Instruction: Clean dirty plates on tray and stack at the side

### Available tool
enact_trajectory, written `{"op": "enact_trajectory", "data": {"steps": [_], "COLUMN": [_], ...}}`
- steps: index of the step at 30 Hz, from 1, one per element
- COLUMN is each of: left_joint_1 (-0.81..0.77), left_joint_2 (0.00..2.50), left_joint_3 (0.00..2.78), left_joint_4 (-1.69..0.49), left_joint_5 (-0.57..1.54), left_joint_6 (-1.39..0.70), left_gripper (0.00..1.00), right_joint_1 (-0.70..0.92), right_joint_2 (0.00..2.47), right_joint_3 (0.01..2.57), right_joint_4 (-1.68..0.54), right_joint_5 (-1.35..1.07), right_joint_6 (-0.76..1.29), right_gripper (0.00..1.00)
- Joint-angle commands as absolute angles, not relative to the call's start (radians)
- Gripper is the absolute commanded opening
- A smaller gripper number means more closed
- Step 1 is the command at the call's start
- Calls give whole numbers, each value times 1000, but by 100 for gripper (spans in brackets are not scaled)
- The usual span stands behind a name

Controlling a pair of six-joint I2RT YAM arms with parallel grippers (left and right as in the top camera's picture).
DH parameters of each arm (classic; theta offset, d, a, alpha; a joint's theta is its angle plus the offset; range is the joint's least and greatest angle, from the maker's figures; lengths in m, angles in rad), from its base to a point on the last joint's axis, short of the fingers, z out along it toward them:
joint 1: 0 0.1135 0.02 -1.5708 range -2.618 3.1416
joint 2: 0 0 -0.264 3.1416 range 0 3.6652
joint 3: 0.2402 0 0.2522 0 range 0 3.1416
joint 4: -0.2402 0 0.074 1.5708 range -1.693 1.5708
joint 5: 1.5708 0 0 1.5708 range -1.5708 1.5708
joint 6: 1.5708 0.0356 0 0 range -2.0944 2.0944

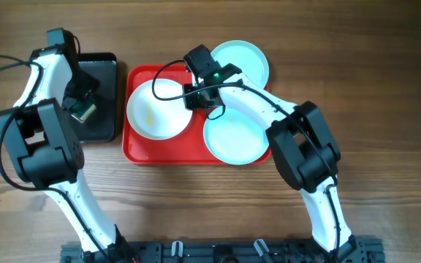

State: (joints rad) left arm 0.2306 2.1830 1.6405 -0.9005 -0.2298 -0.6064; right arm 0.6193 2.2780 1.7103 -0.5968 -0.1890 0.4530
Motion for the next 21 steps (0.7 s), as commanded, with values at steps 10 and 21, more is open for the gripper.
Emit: {"op": "enact_trajectory", "data": {"steps": [10, 21], "left_joint_1": [241, 239], "left_joint_2": [2190, 2151], "left_joint_3": [1651, 1658], "left_joint_4": [-906, -925], "left_joint_5": [-271, -204], "left_joint_6": [-598, -479], "left_gripper": [4, 4], "right_joint_1": [622, 622], "right_joint_2": [2302, 2302], "right_joint_3": [1726, 1726], "right_joint_4": [-595, -595], "right_joint_5": [-171, -171], "right_joint_6": [470, 471], "right_gripper": [14, 4]}}
